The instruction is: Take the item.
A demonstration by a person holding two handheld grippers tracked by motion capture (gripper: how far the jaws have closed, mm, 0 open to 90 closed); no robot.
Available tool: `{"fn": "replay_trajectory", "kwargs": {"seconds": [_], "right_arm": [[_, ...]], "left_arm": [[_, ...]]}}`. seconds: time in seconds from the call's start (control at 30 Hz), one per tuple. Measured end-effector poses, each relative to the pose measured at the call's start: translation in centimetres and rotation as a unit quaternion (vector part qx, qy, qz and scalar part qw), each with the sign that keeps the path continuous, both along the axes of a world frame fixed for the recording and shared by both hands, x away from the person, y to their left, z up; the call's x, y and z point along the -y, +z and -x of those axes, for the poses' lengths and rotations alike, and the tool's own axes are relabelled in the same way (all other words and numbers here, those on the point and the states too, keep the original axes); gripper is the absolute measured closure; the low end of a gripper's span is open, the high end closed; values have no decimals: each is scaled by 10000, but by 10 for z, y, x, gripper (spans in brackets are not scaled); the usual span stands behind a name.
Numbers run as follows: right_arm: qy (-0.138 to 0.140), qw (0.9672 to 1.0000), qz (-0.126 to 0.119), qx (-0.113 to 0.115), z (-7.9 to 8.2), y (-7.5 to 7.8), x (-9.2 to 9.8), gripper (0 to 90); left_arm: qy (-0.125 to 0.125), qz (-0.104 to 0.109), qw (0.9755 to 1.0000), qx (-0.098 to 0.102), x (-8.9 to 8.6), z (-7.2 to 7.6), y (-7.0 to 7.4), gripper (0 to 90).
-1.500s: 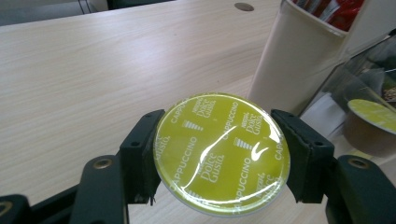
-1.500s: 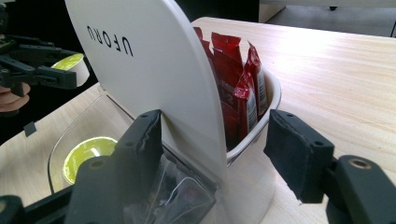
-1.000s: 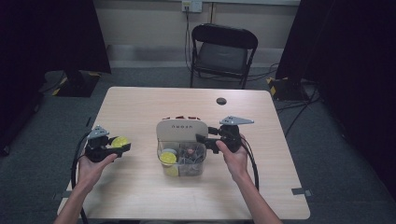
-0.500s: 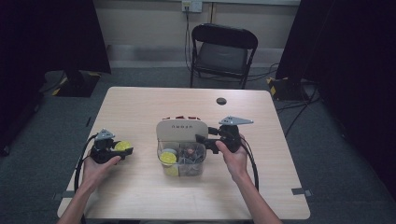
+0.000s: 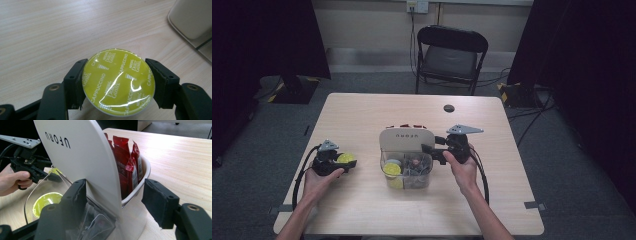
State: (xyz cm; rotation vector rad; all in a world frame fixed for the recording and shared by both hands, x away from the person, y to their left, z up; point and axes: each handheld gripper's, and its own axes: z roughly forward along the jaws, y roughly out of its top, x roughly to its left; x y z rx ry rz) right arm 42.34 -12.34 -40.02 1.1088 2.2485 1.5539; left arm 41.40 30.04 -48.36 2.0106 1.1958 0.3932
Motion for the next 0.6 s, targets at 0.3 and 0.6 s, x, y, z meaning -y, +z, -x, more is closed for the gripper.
{"fn": "replay_trajectory", "kwargs": {"seconds": [0.3, 0.6], "right_arm": [[-9, 10000, -4, 3, 0, 0, 0, 358], [-11, 10000, -5, 2, 0, 0, 0, 358]], "left_arm": [[-49, 21, 10000, -29, 2, -1, 0, 227], [6, 273, 9995, 151, -5, 6, 9, 185]]}}
